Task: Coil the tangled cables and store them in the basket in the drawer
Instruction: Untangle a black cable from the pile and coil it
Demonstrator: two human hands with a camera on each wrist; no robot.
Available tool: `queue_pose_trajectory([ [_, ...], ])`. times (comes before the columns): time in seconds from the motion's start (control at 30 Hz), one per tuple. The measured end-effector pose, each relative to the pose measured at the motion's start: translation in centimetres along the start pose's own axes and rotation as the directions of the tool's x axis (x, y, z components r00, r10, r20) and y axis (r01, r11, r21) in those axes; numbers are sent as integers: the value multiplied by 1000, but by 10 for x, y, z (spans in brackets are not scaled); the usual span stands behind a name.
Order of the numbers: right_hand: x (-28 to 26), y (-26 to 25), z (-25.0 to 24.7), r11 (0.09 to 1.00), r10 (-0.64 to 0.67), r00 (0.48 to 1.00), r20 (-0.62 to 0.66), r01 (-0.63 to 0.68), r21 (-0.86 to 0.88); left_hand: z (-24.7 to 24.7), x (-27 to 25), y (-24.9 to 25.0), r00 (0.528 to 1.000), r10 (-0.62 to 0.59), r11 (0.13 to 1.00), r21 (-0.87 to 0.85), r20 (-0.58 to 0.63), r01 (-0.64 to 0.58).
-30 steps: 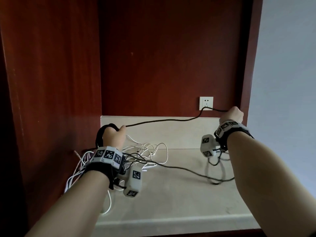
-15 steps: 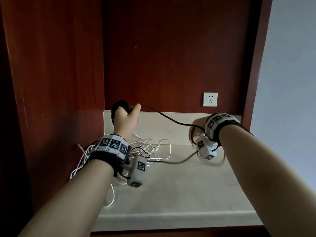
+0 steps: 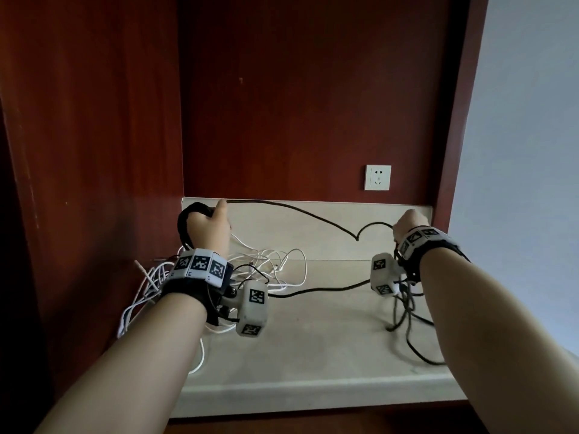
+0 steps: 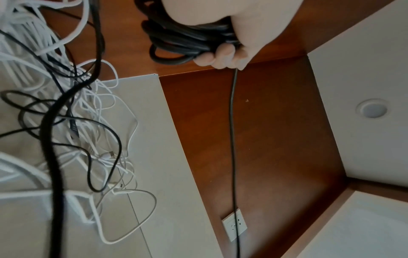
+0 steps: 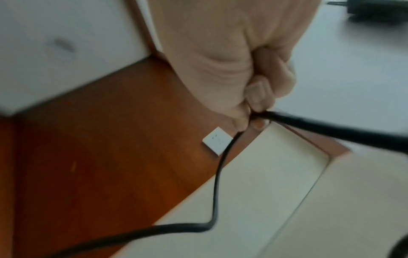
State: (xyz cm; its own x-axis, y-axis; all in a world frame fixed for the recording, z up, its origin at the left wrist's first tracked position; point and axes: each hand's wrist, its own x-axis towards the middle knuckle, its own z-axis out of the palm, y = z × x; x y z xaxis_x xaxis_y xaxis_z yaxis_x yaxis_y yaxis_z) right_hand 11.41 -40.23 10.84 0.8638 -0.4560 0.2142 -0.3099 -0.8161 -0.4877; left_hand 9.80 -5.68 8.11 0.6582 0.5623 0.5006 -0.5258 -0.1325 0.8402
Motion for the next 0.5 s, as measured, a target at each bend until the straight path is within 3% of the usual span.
queue_pose_trajectory([
  [0.1,-7,-6,11,950,-37,999,26,44,-311,1,-6,2,999,-10,1000,-13,47,11],
  [0.2,19,-12,34,877,-169,980,107,199,-437,3,-12,3,992,-37,999,-22,118,40],
  [0.33,-33,-53,27,823,-300,942,152,336,-457,-2,-12,4,986,-21,1000,-18,167,24],
  [0.4,-39,-66,31,765,-365,912,188,409,-497,-7,-9,5,984,-19,1000,9,178,17],
  [0.5,-42,-71,45,750,-377,883,279,468,-468,-15,-3,-1,983,-69,996,67,172,58],
])
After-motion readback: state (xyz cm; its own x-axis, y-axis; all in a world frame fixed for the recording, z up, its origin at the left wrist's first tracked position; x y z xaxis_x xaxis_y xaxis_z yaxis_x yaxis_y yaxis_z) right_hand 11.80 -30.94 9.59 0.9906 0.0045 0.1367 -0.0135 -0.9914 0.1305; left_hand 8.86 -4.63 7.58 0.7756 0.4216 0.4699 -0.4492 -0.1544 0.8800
